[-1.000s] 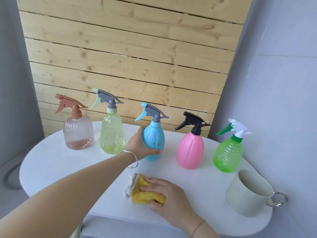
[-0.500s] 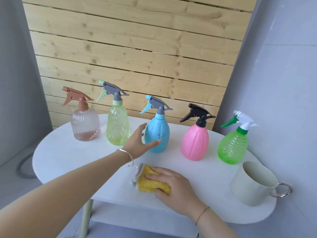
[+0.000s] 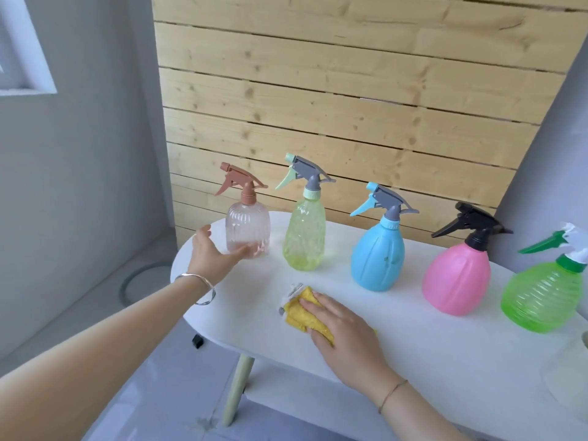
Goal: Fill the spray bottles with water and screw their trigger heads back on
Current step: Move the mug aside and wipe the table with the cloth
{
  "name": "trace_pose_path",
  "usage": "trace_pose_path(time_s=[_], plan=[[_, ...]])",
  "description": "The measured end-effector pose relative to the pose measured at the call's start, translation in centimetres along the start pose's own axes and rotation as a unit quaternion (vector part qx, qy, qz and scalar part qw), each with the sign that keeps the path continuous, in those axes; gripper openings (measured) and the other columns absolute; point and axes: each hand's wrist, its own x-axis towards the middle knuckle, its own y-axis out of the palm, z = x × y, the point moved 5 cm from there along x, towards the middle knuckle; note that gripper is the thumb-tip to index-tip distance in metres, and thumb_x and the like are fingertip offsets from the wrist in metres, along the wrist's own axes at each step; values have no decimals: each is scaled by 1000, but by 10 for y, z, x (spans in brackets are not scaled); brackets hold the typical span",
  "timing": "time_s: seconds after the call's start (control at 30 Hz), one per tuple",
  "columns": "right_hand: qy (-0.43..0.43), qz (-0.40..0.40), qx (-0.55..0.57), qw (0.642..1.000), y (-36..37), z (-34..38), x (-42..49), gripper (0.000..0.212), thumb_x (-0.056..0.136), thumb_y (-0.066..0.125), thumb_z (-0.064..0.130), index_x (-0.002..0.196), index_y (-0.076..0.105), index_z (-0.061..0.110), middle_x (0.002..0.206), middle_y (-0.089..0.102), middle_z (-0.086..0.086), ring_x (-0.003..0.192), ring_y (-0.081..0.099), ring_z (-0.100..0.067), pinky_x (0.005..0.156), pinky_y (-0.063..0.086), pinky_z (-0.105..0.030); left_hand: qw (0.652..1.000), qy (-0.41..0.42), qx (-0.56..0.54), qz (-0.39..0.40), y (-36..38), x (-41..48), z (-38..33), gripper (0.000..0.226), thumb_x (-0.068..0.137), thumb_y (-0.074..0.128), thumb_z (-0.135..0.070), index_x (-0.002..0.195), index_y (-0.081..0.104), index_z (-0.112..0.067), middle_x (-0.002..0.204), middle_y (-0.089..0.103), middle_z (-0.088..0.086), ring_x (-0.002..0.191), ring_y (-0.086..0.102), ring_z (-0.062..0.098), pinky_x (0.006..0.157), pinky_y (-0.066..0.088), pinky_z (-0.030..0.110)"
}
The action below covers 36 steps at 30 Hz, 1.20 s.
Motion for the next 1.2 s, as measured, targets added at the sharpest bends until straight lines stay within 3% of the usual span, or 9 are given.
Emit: trace_pose_path(time_s=[0.13, 0.27, 0.4, 0.67, 0.8, 0.93, 1.07, 1.2], plan=[[10, 1, -7, 1000, 18, 27, 37, 51, 99, 37, 31, 148, 22, 38, 158, 10, 13, 144, 12, -6, 112, 8, -15, 997, 16, -51, 57, 8, 28, -4, 118, 67, 85, -38, 152, 6, -17, 157, 19, 3, 141, 27, 21, 109, 29, 31], [13, 1, -39, 999, 35, 47, 66, 53, 99, 30, 31, 151, 17, 28, 160, 7, 6, 146, 10, -11, 115, 8, -21, 996, 50, -47, 63, 14, 53, -14, 113, 63, 88, -33, 149, 15, -23, 150, 32, 2, 132, 38, 19, 97, 33, 25], [22, 4, -51, 998, 50, 61, 88, 59, 94, 22, 31, 151, 14, 19, 160, 5, -3, 147, 7, -16, 116, 7, -25, 991, 74, -39, 101, 25, 64, -16, 102, 63, 89, -31, 143, 26, -26, 129, 44, -5, 114, 45, 14, 89, 36, 25], [58, -5, -70, 996, 60, 69, 115, 56, 100, 31, 24, 151, 11, 16, 160, 5, -6, 147, 8, -19, 116, 9, -28, 993, 99, -38, 58, -13, 70, -4, 87, 60, 90, -32, 131, 41, -26, 117, 52, -6, 107, 51, 14, 83, 39, 25], [91, -18, -65, 994, 64, 69, 136, 56, 99, 34, 22, 150, 14, 12, 159, 9, -10, 146, 11, -22, 116, 11, -30, 994, 96, -55, 25, -64, 75, 0, 88, 48, 91, -44, 122, 45, -33, 113, 59, -7, 106, 59, 15, 87, 52, 37], [154, -45, -52, 986, 67, 70, 160, 57, 96, 35, 13, 150, 14, 8, 158, 11, -12, 146, 11, -23, 116, 14, -31, 993, 110, -41, 11, -99, 74, -9, 91, 42, 89, -54, 120, 44, -38, 117, 59, -9, 107, 60, 14, 86, 52, 35], [199, -66, -42, 977, 66, 69, 176, 57, 96, 33, 10, 149, 13, 5, 159, 9, -11, 147, 9, -22, 116, 14, -30, 991, 124, -43, 17, -105, 67, -13, 89, 47, 92, -46, 121, 44, -36, 115, 60, -10, 106, 60, 12, 86, 49, 32], [214, -75, -41, 973, 66, 68, 176, 56, 96, 31, 9, 149, 13, 4, 158, 11, -11, 146, 11, -22, 116, 14, -30, 990, 129, -41, 32, -93, 57, -17, 94, 38, 88, -54, 120, 44, -38, 114, 60, -12, 104, 61, 10, 87, 51, 33]])
